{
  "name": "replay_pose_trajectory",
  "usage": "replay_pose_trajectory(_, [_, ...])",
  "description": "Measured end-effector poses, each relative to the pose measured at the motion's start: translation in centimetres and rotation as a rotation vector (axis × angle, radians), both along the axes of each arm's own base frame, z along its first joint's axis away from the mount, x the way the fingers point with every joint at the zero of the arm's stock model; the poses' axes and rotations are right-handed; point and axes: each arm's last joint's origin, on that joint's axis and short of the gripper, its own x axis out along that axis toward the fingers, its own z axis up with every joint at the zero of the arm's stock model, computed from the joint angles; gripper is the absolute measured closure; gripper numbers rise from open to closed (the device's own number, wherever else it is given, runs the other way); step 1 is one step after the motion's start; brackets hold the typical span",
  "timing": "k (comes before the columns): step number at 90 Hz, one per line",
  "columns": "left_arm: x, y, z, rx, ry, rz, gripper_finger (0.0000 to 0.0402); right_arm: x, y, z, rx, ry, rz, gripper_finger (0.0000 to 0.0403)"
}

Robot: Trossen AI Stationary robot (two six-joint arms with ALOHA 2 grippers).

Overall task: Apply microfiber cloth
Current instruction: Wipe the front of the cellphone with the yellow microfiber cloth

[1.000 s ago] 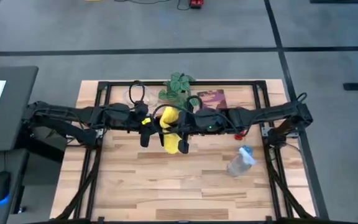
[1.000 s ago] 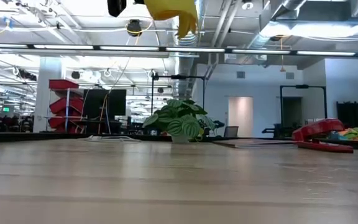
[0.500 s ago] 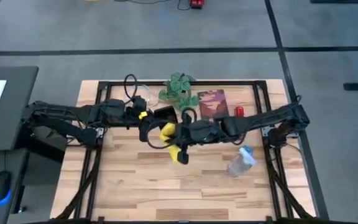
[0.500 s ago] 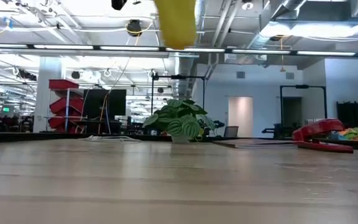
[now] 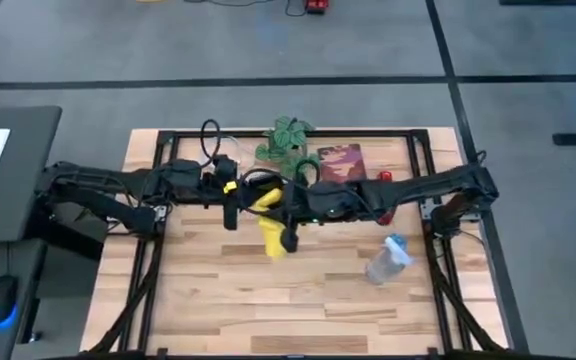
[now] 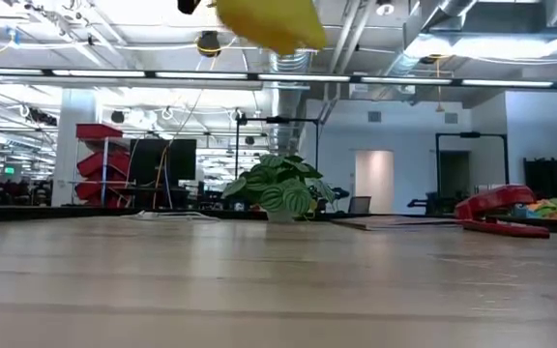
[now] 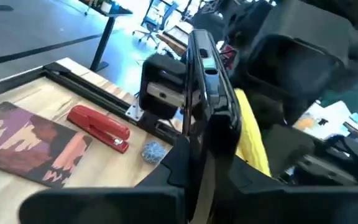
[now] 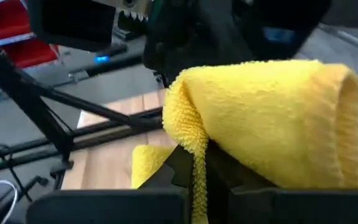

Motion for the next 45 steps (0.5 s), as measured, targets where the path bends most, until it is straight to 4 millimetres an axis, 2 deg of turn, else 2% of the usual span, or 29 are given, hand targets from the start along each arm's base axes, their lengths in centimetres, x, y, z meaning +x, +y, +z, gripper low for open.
replay_pose_trajectory(10, [-0.1, 0.0, 0.1, 0.018, -0.006, 0.002, 0.0391, -0.9, -0.1, 0.2, 0.001, 0.048, -0.010, 0.0403])
replay_pose_trajectory(24, [-0.3, 0.1, 0.2, 0.018, -0.013, 0.007, 0.0391, -0.9, 0.1, 0.3, 0.003, 0.032, -0.011, 0.0403])
replay_pose_trajectory(45, [-0.3, 0.1, 0.6, 0.016, -0.042, 0.018, 0.0391, 1.8, 0.7, -0.8, 0.032, -0.084, 0.018, 0.0403])
